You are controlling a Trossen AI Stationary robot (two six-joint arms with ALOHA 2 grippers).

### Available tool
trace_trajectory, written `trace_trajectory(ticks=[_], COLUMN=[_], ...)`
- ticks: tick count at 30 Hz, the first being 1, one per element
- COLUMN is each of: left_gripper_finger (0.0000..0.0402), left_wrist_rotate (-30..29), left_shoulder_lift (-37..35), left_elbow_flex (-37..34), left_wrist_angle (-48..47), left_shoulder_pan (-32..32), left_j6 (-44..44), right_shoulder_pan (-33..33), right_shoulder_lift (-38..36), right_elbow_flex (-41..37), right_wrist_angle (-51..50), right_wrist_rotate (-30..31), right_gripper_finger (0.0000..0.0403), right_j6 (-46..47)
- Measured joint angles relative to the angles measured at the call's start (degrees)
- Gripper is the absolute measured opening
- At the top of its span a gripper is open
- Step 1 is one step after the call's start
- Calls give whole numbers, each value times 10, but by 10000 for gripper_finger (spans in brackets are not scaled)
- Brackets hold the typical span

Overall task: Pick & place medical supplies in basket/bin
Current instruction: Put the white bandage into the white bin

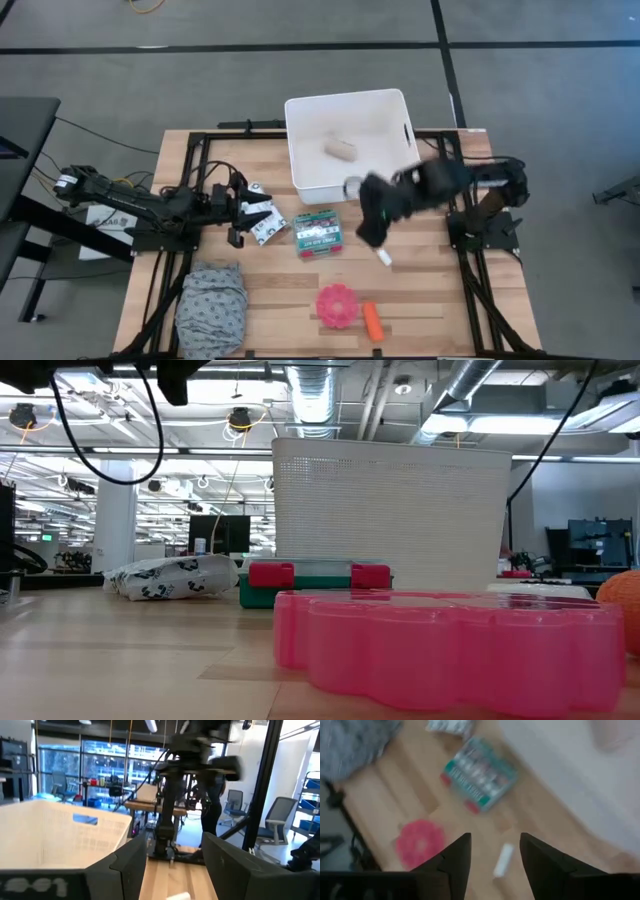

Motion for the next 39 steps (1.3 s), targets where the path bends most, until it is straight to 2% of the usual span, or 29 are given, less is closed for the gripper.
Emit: trace_trajectory(ticks=[2, 5, 10, 21, 28, 34, 39], left_gripper_finger=[178, 178, 178, 178, 178, 178, 178], left_wrist_rotate=[0, 0, 0, 0, 0, 3, 5], left_shoulder_lift=[0, 0, 0, 0, 0, 0, 1], left_elbow_flex=[0, 0, 0, 0, 0, 0, 0], left_wrist_angle=[-9, -8, -17, -19, -19, -26, -33], left_shoulder_pan=[0, 0, 0, -1, -1, -1, -1], left_j6=[-13, -24, -31, -40, -40, -44, -50], right_shoulder_pan=[36, 78, 111, 174, 183, 171, 159], right_shoulder_lift=[17, 48, 96, 202, 266, 298, 275], right_elbow_flex=[-13, -43, -64, -64, -64, -65, -114], right_wrist_angle=[3, -3, -7, 35, 79, -10, 55], right_wrist_rotate=[6, 45, 31, -79, -150, -134, -114], right_gripper_finger=[160, 159, 159, 159, 159, 159, 159], right_j6=[5, 5, 40, 87, 43, 21, -14])
